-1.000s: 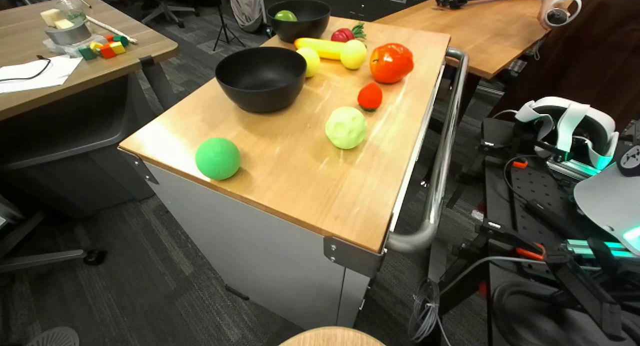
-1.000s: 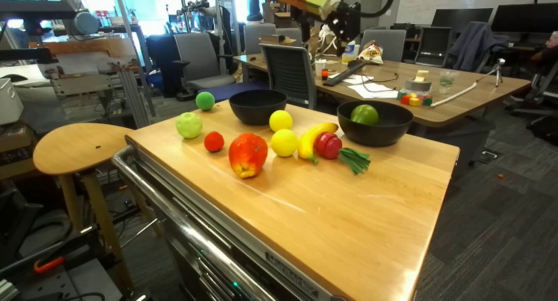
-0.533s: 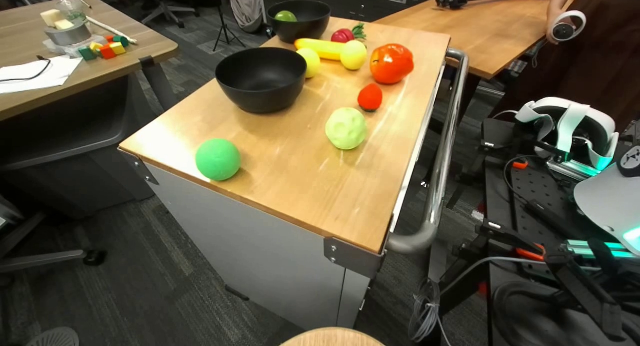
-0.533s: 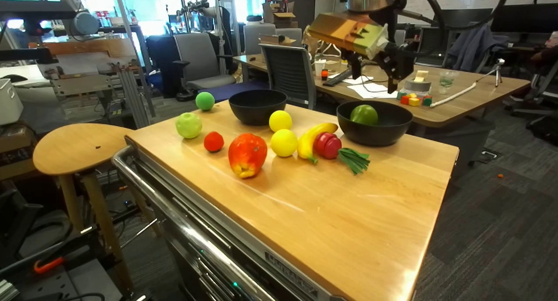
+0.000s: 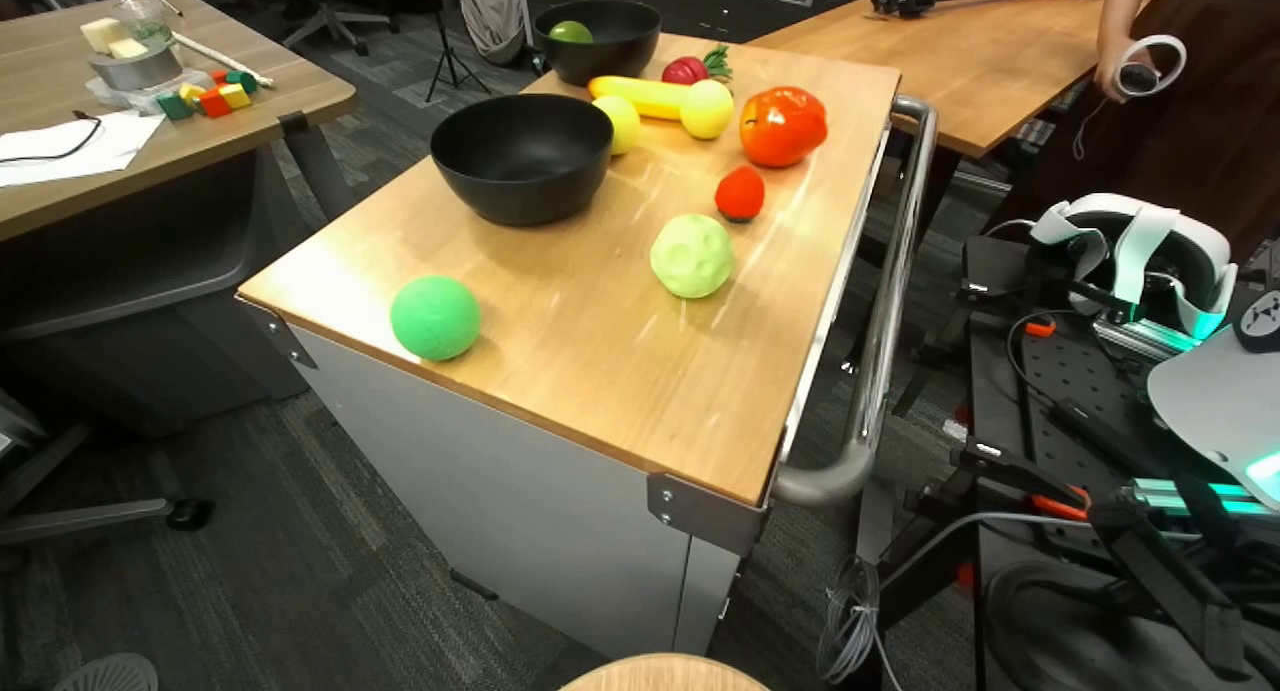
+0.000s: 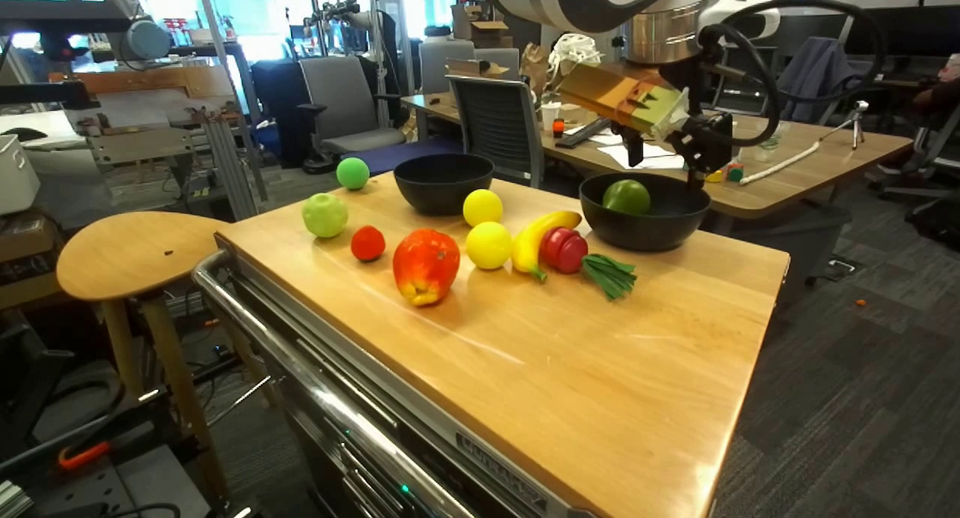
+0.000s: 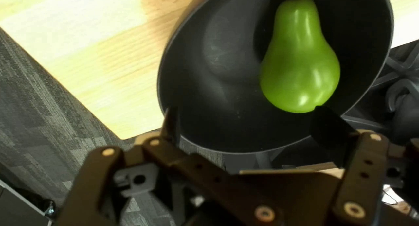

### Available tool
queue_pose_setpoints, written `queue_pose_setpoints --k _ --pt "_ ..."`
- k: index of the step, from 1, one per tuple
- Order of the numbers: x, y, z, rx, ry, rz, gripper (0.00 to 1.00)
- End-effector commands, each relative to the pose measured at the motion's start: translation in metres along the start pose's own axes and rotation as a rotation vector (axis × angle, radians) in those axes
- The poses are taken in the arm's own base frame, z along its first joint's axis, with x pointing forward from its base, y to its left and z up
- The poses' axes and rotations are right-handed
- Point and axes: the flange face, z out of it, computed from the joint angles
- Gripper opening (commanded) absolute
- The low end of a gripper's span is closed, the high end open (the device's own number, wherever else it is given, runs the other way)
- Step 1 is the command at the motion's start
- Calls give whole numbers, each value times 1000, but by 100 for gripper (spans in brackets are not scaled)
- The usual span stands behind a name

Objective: Remove all the plastic vegetables and fruits from the two bowls

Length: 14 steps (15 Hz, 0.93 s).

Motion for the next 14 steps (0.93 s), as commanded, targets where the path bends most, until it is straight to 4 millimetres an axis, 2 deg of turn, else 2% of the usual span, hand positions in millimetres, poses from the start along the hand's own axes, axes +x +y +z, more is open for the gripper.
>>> queue_pose_setpoints --k 1,8,11,14 --pt "11 -13 9 17 25 -9 100" --pt "3 -31 42 18 -4 -38 100" --pt "1 -29 55 4 -4 -48 100" --pt "-2 -18 65 -23 -6 -54 100"
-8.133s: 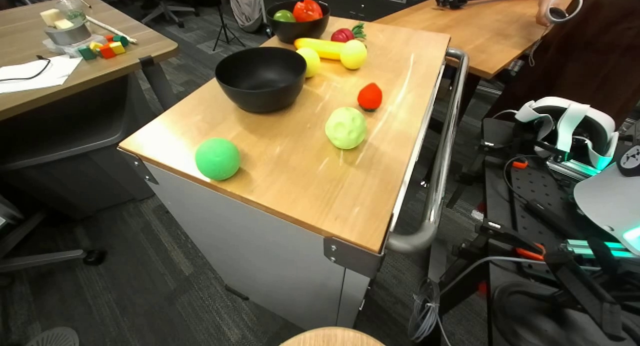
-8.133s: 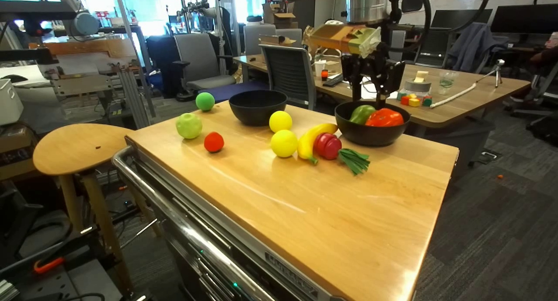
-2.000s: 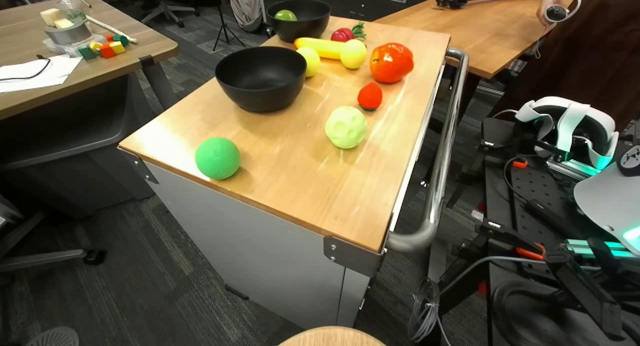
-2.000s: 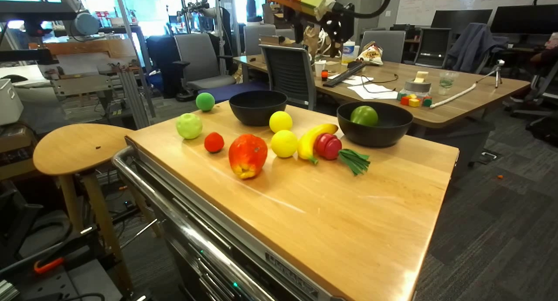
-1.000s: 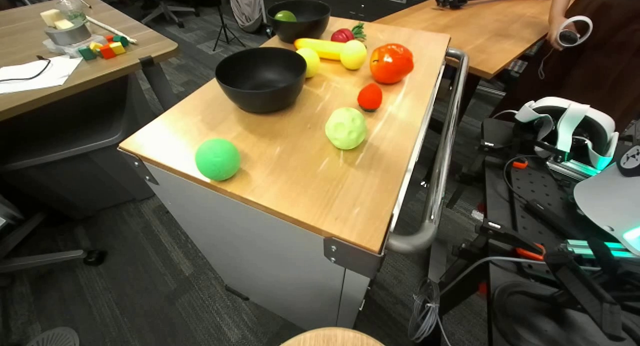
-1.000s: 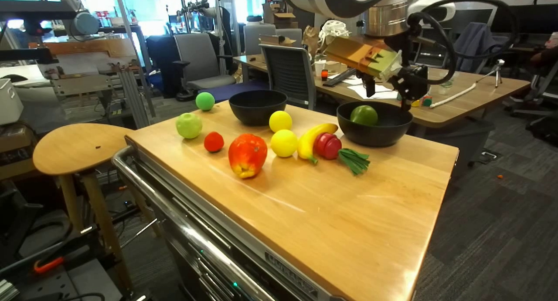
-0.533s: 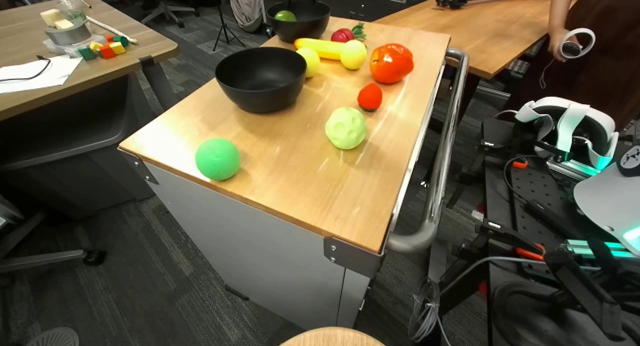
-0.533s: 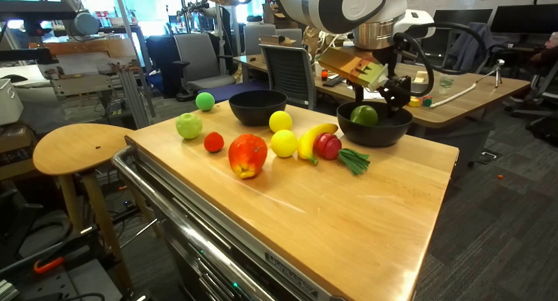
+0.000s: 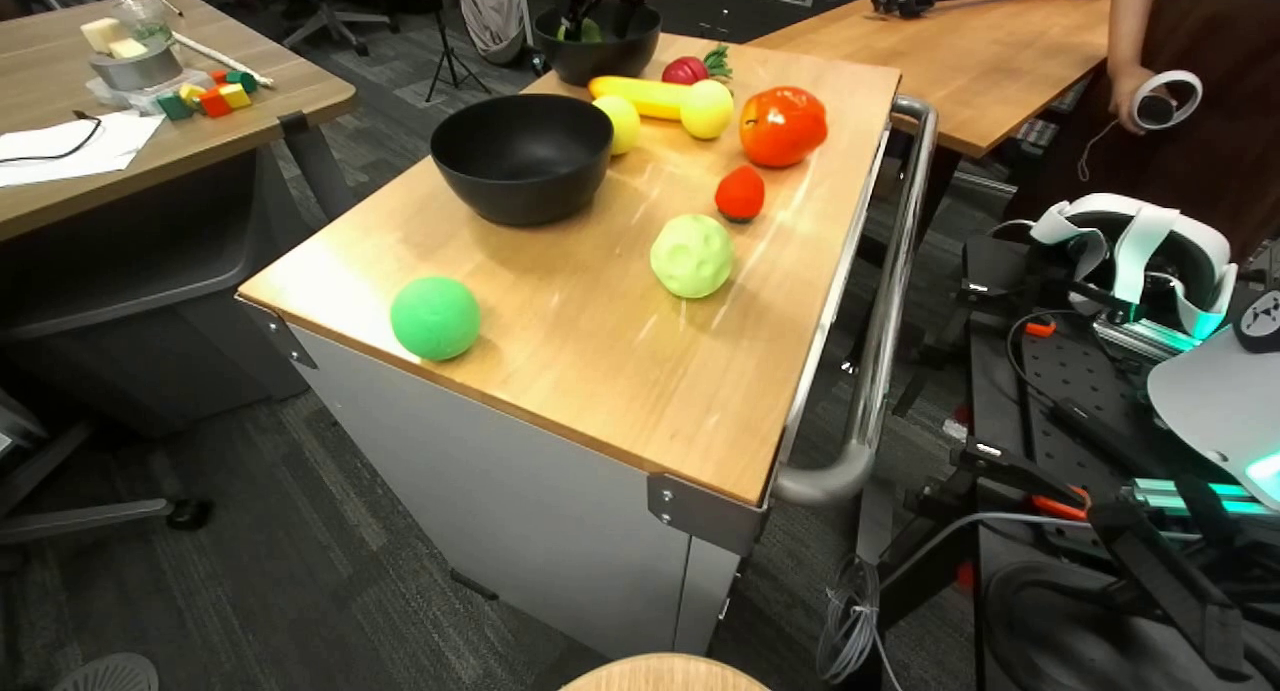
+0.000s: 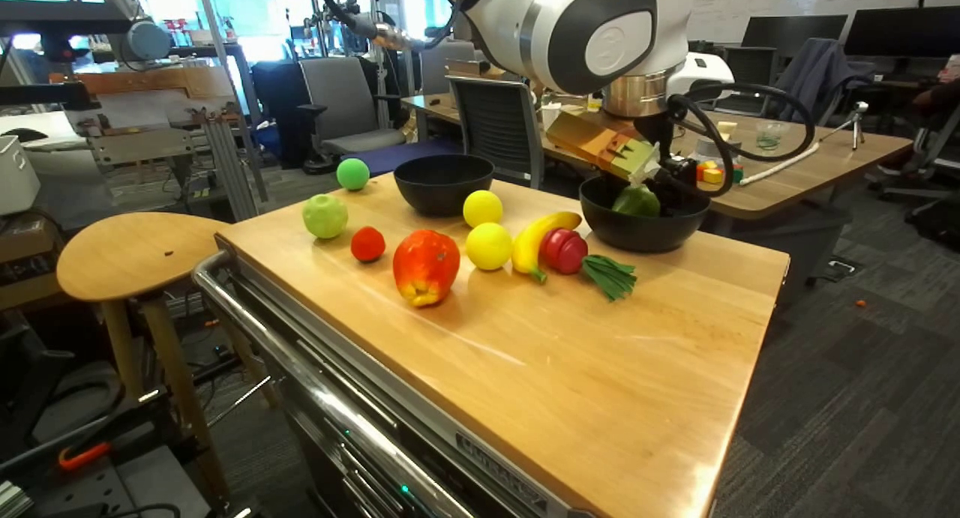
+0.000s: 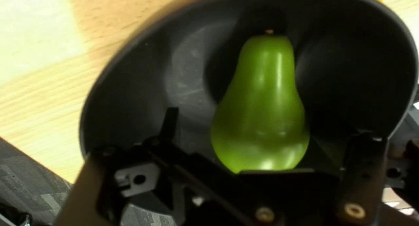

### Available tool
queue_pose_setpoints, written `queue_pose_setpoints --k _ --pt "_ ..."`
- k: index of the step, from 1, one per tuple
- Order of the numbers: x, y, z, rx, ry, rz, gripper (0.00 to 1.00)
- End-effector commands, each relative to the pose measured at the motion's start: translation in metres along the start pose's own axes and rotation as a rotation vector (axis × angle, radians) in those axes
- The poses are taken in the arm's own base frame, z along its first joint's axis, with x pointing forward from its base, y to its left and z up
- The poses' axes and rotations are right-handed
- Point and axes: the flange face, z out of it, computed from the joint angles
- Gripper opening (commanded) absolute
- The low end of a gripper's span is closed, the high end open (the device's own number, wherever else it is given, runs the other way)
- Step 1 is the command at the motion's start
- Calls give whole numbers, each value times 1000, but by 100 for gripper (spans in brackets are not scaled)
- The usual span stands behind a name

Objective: Remove all the plastic vegetables and fruits from the two bowls

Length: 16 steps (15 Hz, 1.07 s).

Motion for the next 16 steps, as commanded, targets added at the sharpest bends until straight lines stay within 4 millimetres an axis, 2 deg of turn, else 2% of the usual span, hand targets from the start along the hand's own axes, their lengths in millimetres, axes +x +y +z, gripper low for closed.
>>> queue_pose_setpoints --k 1,2,3,6,7,11,13,16 --pt "7 13 9 -44 30 -2 98" --pt "6 19 11 -52 26 2 88" --pt "5 23 13 -60 26 3 83" --pt "5 35 12 -65 31 14 53" --pt "5 37 8 -59 34 17 47" --pt "5 34 -22 -34 53 2 47" --pt "6 25 -49 -9 83 -28 47" --pt "-1 4 -107 57 155 -70 47"
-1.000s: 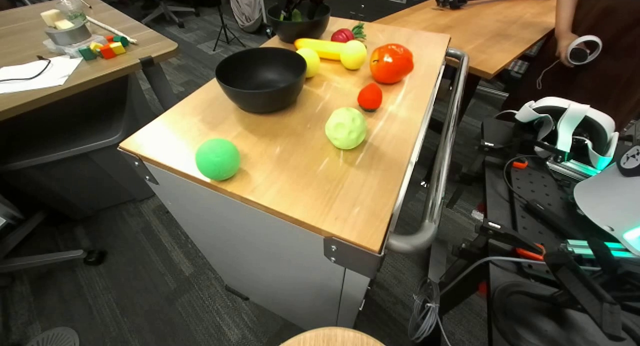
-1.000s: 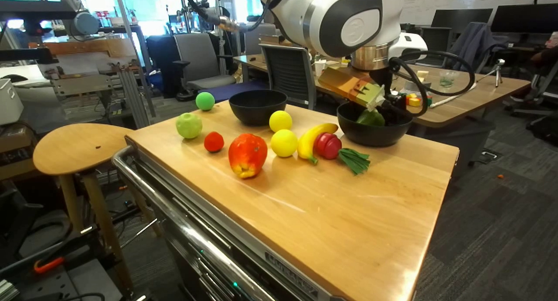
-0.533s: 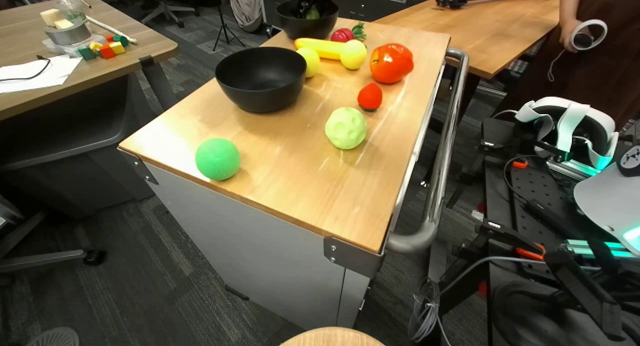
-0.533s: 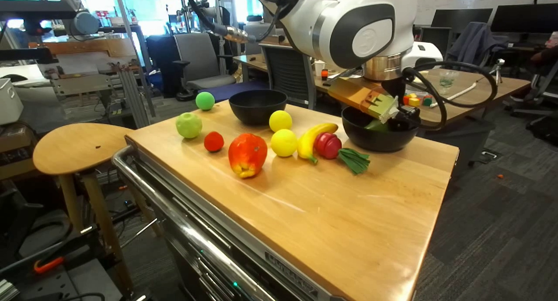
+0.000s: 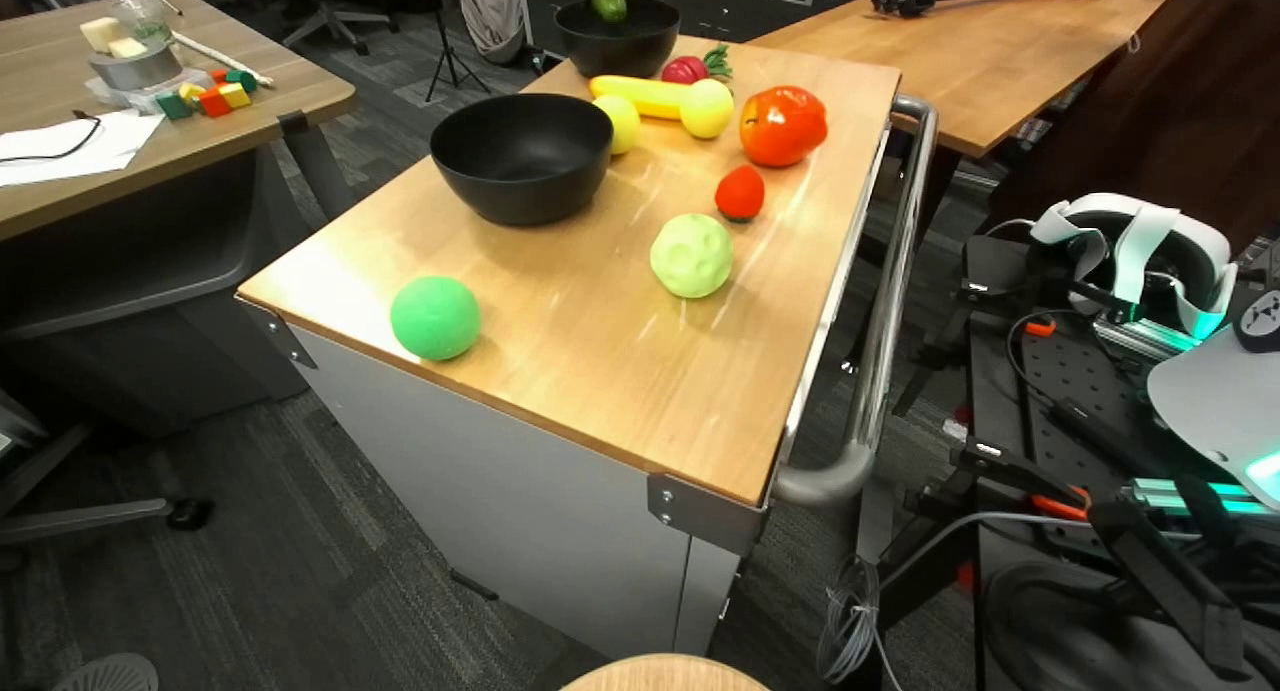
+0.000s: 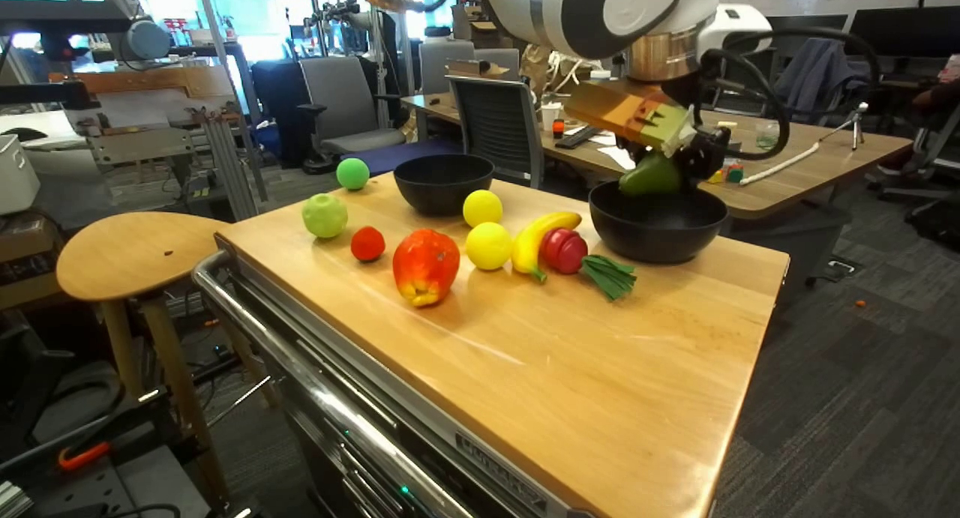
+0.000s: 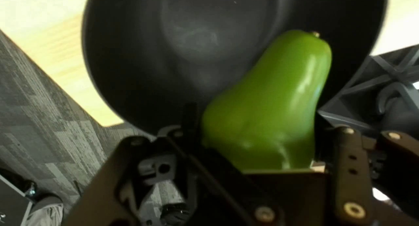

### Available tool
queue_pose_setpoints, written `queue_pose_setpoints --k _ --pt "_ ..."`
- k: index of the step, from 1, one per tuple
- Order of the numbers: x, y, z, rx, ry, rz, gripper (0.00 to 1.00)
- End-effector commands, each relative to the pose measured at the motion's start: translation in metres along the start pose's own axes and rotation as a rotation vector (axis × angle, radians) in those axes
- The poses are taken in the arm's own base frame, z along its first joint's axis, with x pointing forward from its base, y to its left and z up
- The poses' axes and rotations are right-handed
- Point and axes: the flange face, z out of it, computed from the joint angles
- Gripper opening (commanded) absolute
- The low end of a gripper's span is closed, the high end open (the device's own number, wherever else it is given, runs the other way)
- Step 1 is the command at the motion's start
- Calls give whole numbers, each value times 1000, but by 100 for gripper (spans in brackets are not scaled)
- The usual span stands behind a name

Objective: Remove all the plastic vegetables and fruits from the two bowls

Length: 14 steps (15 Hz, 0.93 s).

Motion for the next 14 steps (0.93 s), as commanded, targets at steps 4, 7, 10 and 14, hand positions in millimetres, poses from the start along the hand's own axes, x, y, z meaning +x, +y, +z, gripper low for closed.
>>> queue_pose_setpoints --k 4,7,10,14 --pt "-40 -23 -117 138 120 -89 47" --pt "-82 2 -125 137 121 -63 47" --pt "-133 40 -111 96 116 -10 47" --pt "-187 79 -94 46 104 35 47"
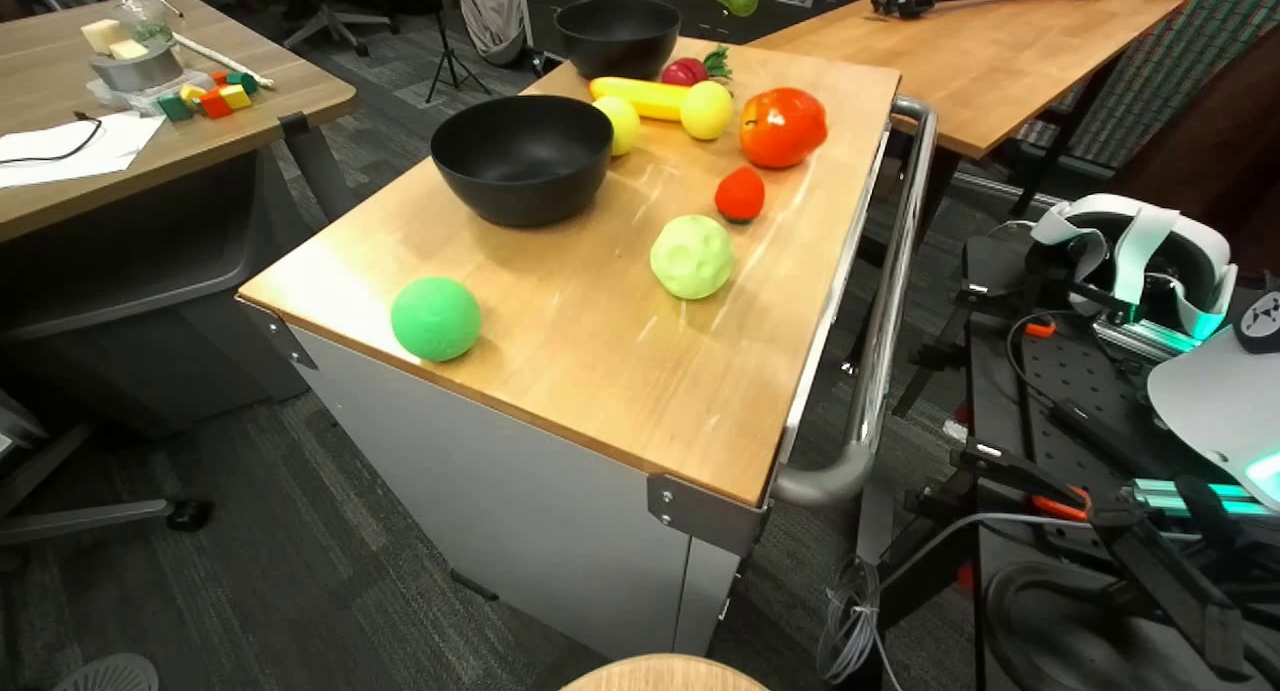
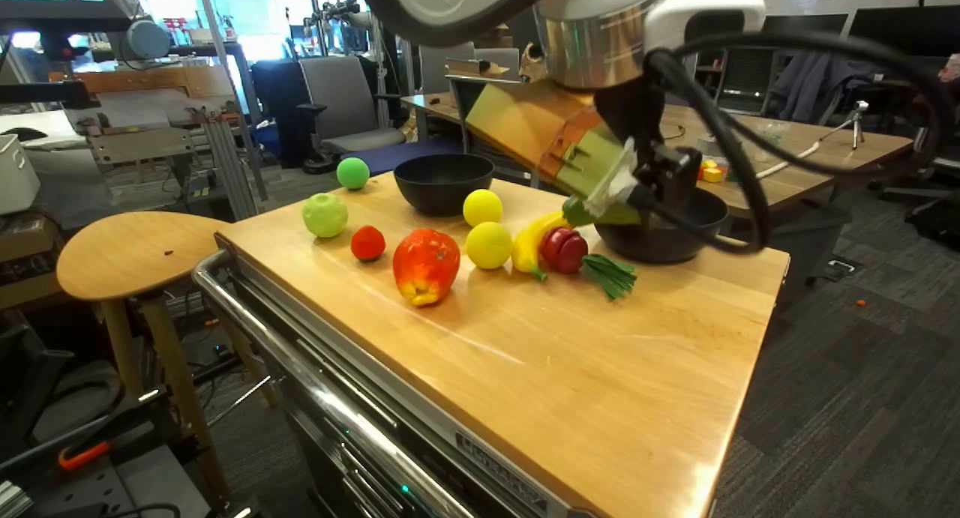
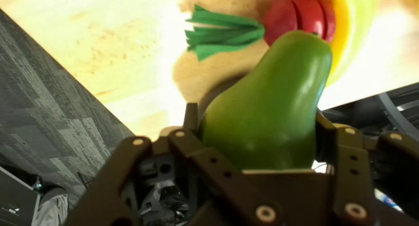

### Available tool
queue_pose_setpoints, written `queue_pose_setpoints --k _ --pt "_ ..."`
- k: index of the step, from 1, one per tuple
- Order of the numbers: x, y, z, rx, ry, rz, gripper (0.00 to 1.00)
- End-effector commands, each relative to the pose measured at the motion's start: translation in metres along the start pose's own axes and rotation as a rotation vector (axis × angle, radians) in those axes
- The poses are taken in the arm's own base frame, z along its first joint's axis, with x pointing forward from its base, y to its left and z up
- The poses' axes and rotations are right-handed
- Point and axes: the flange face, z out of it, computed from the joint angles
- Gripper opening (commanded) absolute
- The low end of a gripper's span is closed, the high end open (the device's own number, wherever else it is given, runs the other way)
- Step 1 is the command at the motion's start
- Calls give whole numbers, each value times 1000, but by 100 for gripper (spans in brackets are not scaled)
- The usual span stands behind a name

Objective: Remove all the plastic vegetables and fruits from the two bowls

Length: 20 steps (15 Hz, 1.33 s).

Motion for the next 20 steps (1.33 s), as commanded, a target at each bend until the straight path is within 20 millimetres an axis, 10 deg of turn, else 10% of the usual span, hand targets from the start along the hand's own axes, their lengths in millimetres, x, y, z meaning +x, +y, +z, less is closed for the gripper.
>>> queue_pose_setpoints --k 1,10,11,12,20 --pt "-43 21 -9 -36 19 17 47" --pt "-97 50 26 -136 -77 72 47" --pt "-101 52 29 -147 -84 70 52" --pt "-104 52 29 -154 -85 66 93" --pt "-82 -16 -69 39 45 -98 100"
